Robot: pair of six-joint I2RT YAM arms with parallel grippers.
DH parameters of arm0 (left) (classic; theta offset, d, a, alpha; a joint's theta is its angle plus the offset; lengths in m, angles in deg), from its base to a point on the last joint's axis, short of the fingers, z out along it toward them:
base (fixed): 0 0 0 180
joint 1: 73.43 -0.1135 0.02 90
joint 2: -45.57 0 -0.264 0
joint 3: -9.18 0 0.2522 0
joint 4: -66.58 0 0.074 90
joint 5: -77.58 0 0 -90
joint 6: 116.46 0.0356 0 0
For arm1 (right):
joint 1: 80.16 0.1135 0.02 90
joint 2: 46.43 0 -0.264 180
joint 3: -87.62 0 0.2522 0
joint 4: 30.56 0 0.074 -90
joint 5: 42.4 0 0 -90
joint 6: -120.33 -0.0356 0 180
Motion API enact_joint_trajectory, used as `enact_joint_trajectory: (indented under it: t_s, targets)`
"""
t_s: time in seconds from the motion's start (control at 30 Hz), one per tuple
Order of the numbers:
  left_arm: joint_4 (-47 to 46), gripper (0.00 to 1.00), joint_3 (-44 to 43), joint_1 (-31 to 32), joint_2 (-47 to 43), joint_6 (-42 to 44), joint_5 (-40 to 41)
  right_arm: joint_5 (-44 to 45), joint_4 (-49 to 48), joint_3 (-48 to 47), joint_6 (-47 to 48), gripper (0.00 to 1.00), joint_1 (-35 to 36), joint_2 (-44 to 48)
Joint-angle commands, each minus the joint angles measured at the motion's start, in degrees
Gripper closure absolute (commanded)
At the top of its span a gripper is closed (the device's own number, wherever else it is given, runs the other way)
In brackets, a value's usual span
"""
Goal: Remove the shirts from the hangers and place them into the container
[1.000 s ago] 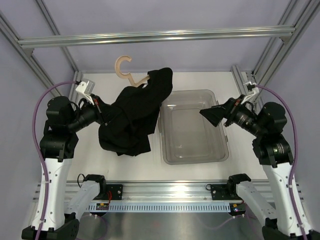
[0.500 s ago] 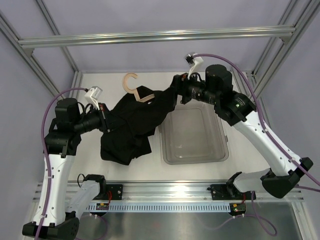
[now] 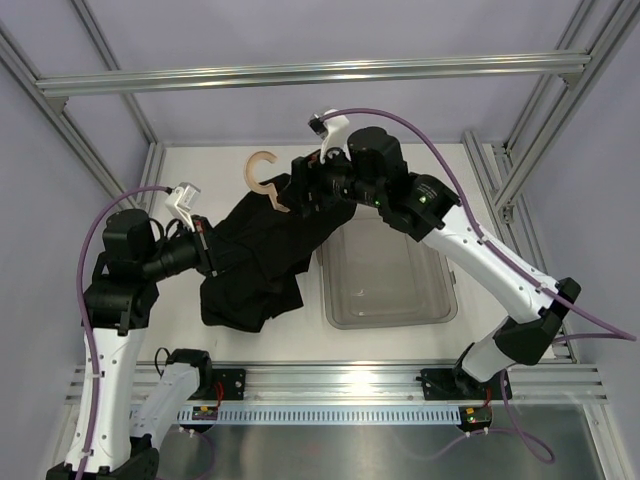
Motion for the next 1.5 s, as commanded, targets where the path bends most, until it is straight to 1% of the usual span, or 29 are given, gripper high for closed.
enact_joint_trajectory:
  t_s: [0.0, 0.03, 0.1, 0.13, 0.2, 0.43, 0.5, 0.57, 0.7, 0.77, 0.83, 0.9, 0.97, 1.1, 1.27, 1.33, 1.37, 1.47]
  targets:
    - [-3.2, 1.00, -1.8, 0.3, -1.2, -2.4, -0.4, 7.8, 0.9, -2.2, 0.9, 0.20, 3.4, -0.5]
    - [-3.3, 1.00, -1.7, 0.3, -1.0, -2.9, -0.2, 11.2, 3.0, -4.5, 1.1, 0.20, 4.2, -2.5]
    - [-3.8, 1.00, -1.4, 0.3, -1.0, -3.2, -0.1, 13.3, 5.1, -7.2, 2.4, 0.20, 6.4, -4.9]
    - [-4.0, 1.00, -1.3, 0.3, -1.0, -3.3, -0.1, 15.7, 6.2, -9.0, 2.8, 0.21, 7.2, -6.8]
    - [-4.3, 1.00, -1.0, 0.3, -1.1, -3.5, -1.0, 16.9, 6.4, -10.0, 3.8, 0.21, 8.7, -8.6]
    - [-2.5, 1.00, -1.8, 0.3, -1.7, -2.4, -2.2, 18.8, 4.5, -9.4, 5.1, 0.24, 8.9, -9.4]
    - [-2.0, 1.00, -2.3, 0.3, -2.0, -2.3, -2.9, 19.4, 3.8, -8.7, 5.4, 0.31, 8.9, -8.9]
    - [-1.7, 1.00, -2.6, 0.3, -2.2, -1.9, -2.9, 19.6, 2.9, -8.2, 5.8, 0.34, 8.9, -8.7]
    - [-1.5, 1.00, -2.5, 0.3, -2.1, -1.8, -3.6, 19.0, 3.2, -8.8, 6.2, 0.35, 9.0, -8.4]
    - [-1.7, 1.00, -2.2, 0.3, -2.3, -1.8, -3.7, 18.8, 3.6, -9.2, 6.2, 0.38, 8.9, -8.7]
    - [-1.8, 1.00, -2.0, 0.3, -2.4, -1.7, -3.9, 18.7, 3.6, -9.4, 6.2, 0.44, 8.9, -8.8]
    - [-1.7, 1.00, -1.9, 0.3, -2.4, -1.7, -4.4, 18.6, 3.1, -9.2, 6.1, 0.44, 9.0, -8.5]
    - [-1.3, 1.00, -1.9, 0.3, -2.4, -1.3, -4.4, 18.3, 3.2, -9.6, 6.4, 0.47, 8.9, -8.5]
    - [-0.8, 1.00, -1.7, 0.3, -2.4, -0.9, -4.5, 18.1, 4.7, -12.2, 6.7, 0.46, 9.0, -9.3]
    - [-1.0, 1.00, -1.6, 0.3, -2.2, -0.8, -4.6, 17.7, 4.7, -12.6, 7.1, 0.45, 9.0, -9.0]
    - [-1.1, 1.00, -1.5, 0.3, -2.0, -0.9, -4.6, 17.2, 4.9, -12.7, 7.1, 0.47, 8.9, -8.9]
    - [-1.2, 1.00, -1.5, 0.3, -2.1, -0.9, -4.7, 17.1, 5.0, -12.8, 7.2, 0.51, 8.9, -9.0]
    - [-1.3, 1.00, -1.5, 0.3, -2.1, -0.9, -5.0, 17.0, 5.2, -12.7, 7.2, 0.77, 8.9, -9.4]
